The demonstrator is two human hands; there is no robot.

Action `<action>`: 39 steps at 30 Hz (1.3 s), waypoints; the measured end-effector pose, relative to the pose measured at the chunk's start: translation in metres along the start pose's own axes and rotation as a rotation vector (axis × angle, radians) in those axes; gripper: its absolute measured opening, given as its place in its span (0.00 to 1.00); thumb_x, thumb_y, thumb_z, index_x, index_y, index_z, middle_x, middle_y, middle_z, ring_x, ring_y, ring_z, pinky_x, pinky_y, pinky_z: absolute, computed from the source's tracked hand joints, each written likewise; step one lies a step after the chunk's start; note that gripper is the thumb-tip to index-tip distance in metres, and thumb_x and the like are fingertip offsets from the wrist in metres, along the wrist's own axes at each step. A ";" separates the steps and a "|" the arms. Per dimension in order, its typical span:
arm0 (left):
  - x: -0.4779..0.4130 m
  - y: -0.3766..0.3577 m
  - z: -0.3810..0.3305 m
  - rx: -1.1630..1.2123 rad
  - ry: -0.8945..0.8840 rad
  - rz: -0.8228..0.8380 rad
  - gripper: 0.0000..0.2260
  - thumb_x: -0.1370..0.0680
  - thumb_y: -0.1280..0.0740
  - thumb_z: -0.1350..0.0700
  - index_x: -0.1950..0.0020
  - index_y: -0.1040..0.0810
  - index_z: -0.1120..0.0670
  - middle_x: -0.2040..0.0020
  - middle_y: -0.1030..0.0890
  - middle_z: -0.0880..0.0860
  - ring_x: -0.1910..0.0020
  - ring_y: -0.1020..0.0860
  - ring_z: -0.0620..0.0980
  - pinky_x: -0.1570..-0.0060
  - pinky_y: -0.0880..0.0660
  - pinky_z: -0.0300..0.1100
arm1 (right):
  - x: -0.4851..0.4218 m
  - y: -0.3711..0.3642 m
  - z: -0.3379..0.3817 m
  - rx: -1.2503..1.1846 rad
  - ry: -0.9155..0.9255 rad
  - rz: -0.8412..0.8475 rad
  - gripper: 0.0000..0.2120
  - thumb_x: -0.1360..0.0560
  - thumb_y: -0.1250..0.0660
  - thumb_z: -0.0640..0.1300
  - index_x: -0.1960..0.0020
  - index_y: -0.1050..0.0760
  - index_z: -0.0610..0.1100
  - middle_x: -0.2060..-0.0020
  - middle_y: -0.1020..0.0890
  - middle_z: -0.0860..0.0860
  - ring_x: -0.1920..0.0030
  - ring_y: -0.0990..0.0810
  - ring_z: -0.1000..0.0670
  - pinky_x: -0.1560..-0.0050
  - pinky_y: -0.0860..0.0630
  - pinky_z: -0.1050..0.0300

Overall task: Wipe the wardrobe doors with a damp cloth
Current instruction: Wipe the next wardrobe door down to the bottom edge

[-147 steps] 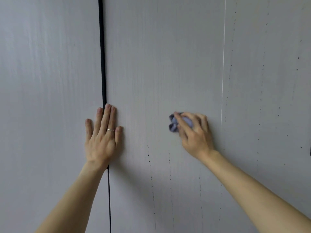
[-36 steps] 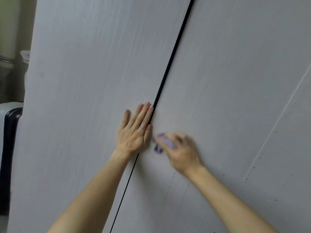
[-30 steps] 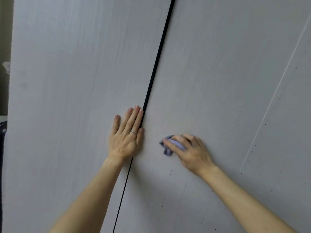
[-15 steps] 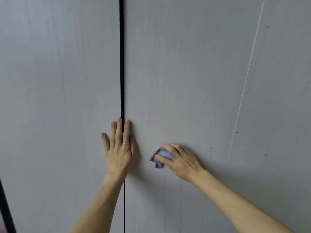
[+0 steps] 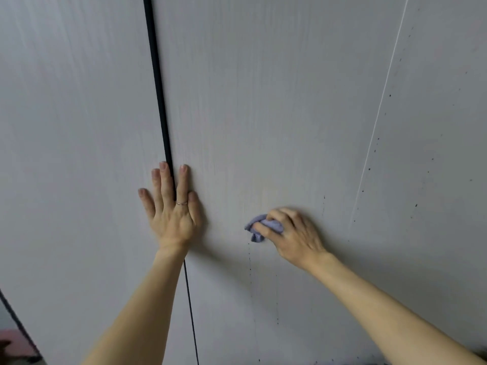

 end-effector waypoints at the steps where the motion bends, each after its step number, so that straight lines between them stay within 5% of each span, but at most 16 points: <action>1: 0.001 0.000 0.000 0.004 0.008 0.006 0.24 0.16 0.50 0.51 0.19 0.43 0.50 0.21 0.39 0.61 0.19 0.57 0.46 0.23 0.65 0.50 | -0.001 0.004 -0.004 -0.001 0.027 0.013 0.25 0.29 0.33 0.37 0.37 0.28 0.56 0.46 0.30 0.51 0.50 0.28 0.45 0.56 0.28 0.52; 3: 0.002 0.001 0.000 0.001 0.016 0.010 0.25 0.17 0.49 0.51 0.19 0.43 0.51 0.21 0.40 0.61 0.19 0.58 0.45 0.23 0.65 0.50 | -0.015 0.020 -0.021 0.008 -0.037 -0.054 0.22 0.27 0.35 0.39 0.36 0.29 0.55 0.44 0.30 0.50 0.49 0.28 0.43 0.57 0.24 0.50; 8: 0.002 0.000 -0.001 -0.022 0.010 0.006 0.26 0.17 0.48 0.52 0.19 0.44 0.51 0.20 0.41 0.61 0.19 0.57 0.46 0.23 0.66 0.49 | -0.038 0.059 -0.081 -0.073 -0.587 -0.367 0.19 0.25 0.35 0.37 0.35 0.27 0.48 0.42 0.33 0.47 0.48 0.32 0.42 0.52 0.27 0.47; 12: 0.002 0.003 -0.004 -0.018 0.019 -0.001 0.26 0.17 0.48 0.52 0.19 0.43 0.52 0.21 0.41 0.62 0.19 0.57 0.49 0.23 0.67 0.48 | 0.002 0.035 -0.048 -0.016 -0.447 -0.237 0.18 0.25 0.35 0.40 0.36 0.30 0.51 0.42 0.32 0.46 0.48 0.32 0.41 0.54 0.25 0.47; 16: 0.002 0.003 -0.005 -0.013 0.026 0.027 0.26 0.18 0.48 0.53 0.18 0.44 0.51 0.20 0.42 0.62 0.20 0.52 0.55 0.23 0.67 0.48 | 0.035 0.022 -0.037 0.003 -0.177 0.021 0.31 0.33 0.23 0.36 0.36 0.31 0.53 0.42 0.30 0.48 0.46 0.30 0.42 0.55 0.22 0.50; 18: 0.002 0.003 -0.005 -0.009 0.031 0.033 0.27 0.18 0.48 0.53 0.18 0.47 0.50 0.20 0.43 0.62 0.20 0.53 0.55 0.23 0.68 0.48 | 0.021 0.037 -0.060 0.018 -0.258 -0.007 0.27 0.31 0.24 0.37 0.37 0.28 0.53 0.42 0.28 0.48 0.46 0.29 0.42 0.53 0.25 0.50; 21: 0.002 0.002 -0.007 0.009 0.034 0.046 0.27 0.18 0.48 0.52 0.18 0.49 0.49 0.19 0.44 0.61 0.20 0.53 0.55 0.24 0.68 0.48 | -0.008 0.076 -0.107 0.025 -0.575 -0.267 0.13 0.25 0.32 0.39 0.41 0.23 0.48 0.41 0.24 0.45 0.44 0.28 0.40 0.46 0.30 0.48; 24: 0.002 0.002 -0.007 0.000 0.021 0.018 0.27 0.18 0.48 0.53 0.18 0.48 0.50 0.20 0.44 0.63 0.20 0.52 0.57 0.24 0.68 0.47 | -0.015 0.090 -0.124 0.080 -0.661 -0.401 0.13 0.24 0.35 0.38 0.41 0.23 0.47 0.41 0.23 0.46 0.44 0.27 0.41 0.47 0.32 0.48; 28: 0.002 0.002 -0.007 0.003 0.008 0.018 0.28 0.17 0.48 0.54 0.18 0.51 0.49 0.20 0.45 0.63 0.20 0.50 0.58 0.23 0.67 0.49 | 0.053 0.047 -0.080 0.051 -0.604 -0.274 0.13 0.23 0.35 0.39 0.40 0.26 0.50 0.40 0.28 0.46 0.46 0.28 0.40 0.47 0.29 0.47; 33: 0.003 0.003 -0.008 0.013 0.006 0.038 0.28 0.17 0.48 0.54 0.17 0.52 0.48 0.19 0.45 0.63 0.20 0.51 0.58 0.24 0.68 0.49 | 0.130 0.011 -0.030 -0.016 -0.567 0.013 0.29 0.34 0.21 0.35 0.40 0.29 0.53 0.41 0.30 0.47 0.44 0.31 0.42 0.49 0.26 0.47; 39: 0.002 0.001 -0.005 -0.036 -0.038 -0.017 0.26 0.16 0.48 0.54 0.17 0.48 0.51 0.20 0.44 0.63 0.20 0.49 0.59 0.23 0.65 0.50 | 0.039 0.067 -0.097 -0.012 -0.723 -0.286 0.17 0.25 0.32 0.37 0.39 0.26 0.51 0.40 0.30 0.50 0.47 0.31 0.43 0.50 0.33 0.49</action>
Point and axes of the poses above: each hand's wrist, its own x-axis away from the middle knuckle, its own y-axis out of the back of the hand, z = x × y, the point moved 5 cm from there along -x, towards the middle knuckle
